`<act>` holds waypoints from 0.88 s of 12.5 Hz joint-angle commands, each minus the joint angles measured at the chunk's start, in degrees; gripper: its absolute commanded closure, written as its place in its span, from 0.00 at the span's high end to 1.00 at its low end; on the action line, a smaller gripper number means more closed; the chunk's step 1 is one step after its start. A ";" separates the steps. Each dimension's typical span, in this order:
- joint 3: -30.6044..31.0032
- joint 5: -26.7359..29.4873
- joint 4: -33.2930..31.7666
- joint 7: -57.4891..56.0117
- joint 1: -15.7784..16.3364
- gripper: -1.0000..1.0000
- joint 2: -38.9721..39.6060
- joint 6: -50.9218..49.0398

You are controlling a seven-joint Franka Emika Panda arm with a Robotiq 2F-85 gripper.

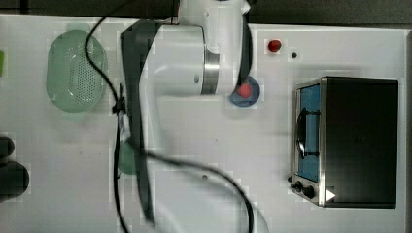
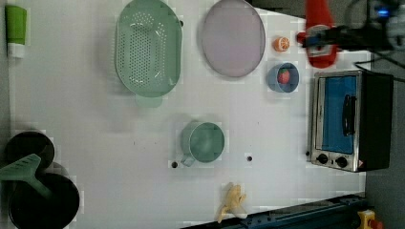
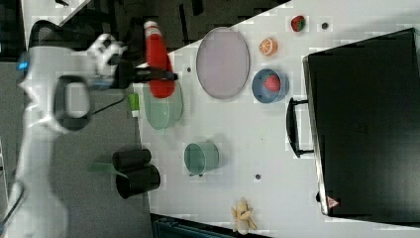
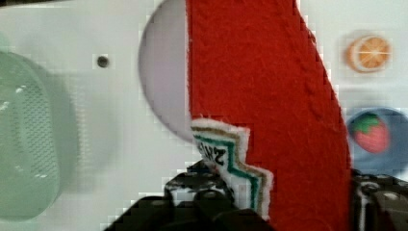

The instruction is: Pick ketchup from plate and place it on table.

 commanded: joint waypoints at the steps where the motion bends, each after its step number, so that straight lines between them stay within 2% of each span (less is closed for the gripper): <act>1: -3.10 0.01 -3.70 3.85 -2.46 0.60 -4.64 -5.17; 7: -6.87 -0.11 -19.99 3.84 -2.68 0.60 -14.54 -4.20; 11: -7.23 -0.09 -30.68 3.86 -2.67 0.60 -16.35 4.38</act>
